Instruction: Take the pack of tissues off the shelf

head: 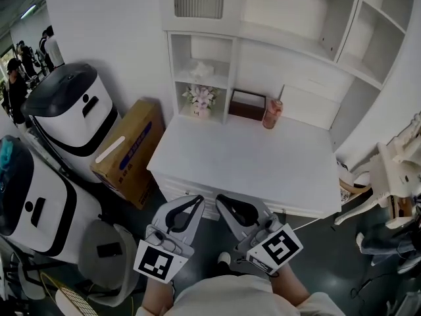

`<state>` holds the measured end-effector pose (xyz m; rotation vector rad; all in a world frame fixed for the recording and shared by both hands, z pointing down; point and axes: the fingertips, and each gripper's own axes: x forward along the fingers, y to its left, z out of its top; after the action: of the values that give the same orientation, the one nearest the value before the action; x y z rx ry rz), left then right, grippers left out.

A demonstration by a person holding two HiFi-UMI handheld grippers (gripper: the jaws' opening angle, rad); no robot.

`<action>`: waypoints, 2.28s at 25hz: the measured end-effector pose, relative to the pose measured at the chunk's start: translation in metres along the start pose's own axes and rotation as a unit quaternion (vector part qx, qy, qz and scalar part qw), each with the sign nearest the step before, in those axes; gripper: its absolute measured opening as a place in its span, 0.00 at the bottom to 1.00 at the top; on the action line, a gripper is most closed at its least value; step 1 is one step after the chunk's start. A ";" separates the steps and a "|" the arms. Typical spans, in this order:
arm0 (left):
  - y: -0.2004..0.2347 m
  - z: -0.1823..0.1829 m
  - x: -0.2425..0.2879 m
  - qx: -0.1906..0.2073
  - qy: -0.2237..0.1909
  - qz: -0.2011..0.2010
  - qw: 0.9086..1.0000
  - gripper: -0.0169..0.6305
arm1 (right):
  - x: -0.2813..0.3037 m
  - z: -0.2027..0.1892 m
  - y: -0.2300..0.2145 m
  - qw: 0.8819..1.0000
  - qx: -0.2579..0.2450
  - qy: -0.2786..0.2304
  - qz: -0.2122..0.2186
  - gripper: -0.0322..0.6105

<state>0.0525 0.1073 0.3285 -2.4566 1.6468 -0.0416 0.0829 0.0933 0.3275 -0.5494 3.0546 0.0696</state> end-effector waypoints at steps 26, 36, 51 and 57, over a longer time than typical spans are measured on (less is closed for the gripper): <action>0.036 -0.006 0.086 -0.011 -0.013 0.052 0.998 0.03 | 0.021 -0.015 -0.101 0.999 0.020 -0.008 0.028 0.05; 0.074 -0.015 0.100 -0.011 -0.004 0.036 0.999 0.03 | 0.056 -0.019 -0.120 1.000 0.029 -0.005 0.002 0.05; 0.165 -0.031 0.104 -0.019 0.002 -0.008 1.000 0.03 | 0.144 -0.020 -0.125 0.998 0.042 -0.002 -0.043 0.05; 0.197 -0.040 0.106 -0.026 0.006 -0.025 0.999 0.03 | 0.175 -0.026 -0.127 0.997 0.046 0.001 -0.061 0.06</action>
<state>-0.0916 -0.0686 0.3267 -2.5404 1.6103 -0.0212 -0.0380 -0.0877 0.3405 -0.7276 2.9985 -0.0756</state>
